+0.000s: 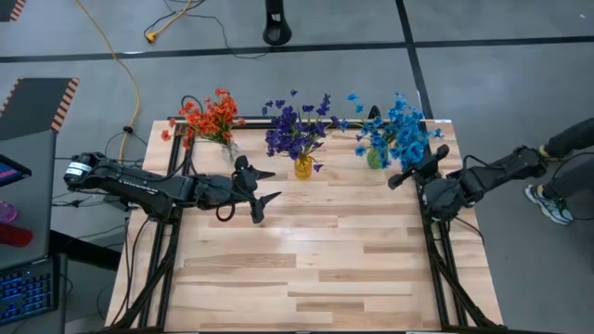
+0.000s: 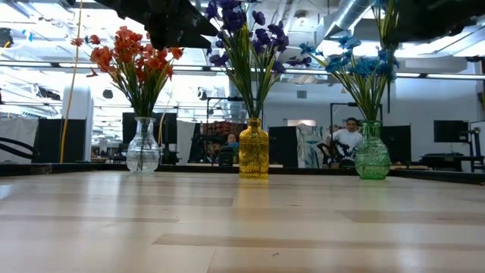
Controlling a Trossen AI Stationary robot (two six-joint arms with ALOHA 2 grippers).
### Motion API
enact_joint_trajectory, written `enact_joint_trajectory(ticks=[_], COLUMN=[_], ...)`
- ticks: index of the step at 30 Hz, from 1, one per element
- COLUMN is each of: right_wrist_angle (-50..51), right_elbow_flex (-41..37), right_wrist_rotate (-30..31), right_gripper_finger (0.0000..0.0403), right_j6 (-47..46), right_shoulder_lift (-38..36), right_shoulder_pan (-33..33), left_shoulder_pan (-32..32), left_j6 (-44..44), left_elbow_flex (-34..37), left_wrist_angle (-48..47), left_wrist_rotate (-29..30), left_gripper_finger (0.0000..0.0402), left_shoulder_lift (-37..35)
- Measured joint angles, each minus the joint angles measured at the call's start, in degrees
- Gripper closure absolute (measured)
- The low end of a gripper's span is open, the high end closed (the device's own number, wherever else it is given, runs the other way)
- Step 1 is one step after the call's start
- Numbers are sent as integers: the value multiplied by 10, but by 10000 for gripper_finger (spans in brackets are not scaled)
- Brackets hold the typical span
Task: Sort flowers into vase by color
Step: Put the blue flower into the green vase
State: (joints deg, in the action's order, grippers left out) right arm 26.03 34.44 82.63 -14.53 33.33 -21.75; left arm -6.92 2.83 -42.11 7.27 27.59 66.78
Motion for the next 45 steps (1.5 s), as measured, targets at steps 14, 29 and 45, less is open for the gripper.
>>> enact_joint_trajectory(ticks=[14, 29, 45], right_wrist_angle=[-159, -190, -163], right_elbow_flex=[0, -54, -85], right_wrist_rotate=[-183, -242, -242], right_gripper_finger=[373, 373, 372], right_j6=[169, 162, 98], right_shoulder_lift=[0, -4, -3], right_shoulder_pan=[167, 258, 279], left_shoulder_pan=[22, 22, 22], left_j6=[2, -1, 0], left_elbow_flex=[0, 0, 0], left_wrist_angle=[2, 0, -1], left_wrist_rotate=[-5, -18, -17], left_gripper_finger=[141, 141, 141], left_shoulder_lift=[0, 0, 0])
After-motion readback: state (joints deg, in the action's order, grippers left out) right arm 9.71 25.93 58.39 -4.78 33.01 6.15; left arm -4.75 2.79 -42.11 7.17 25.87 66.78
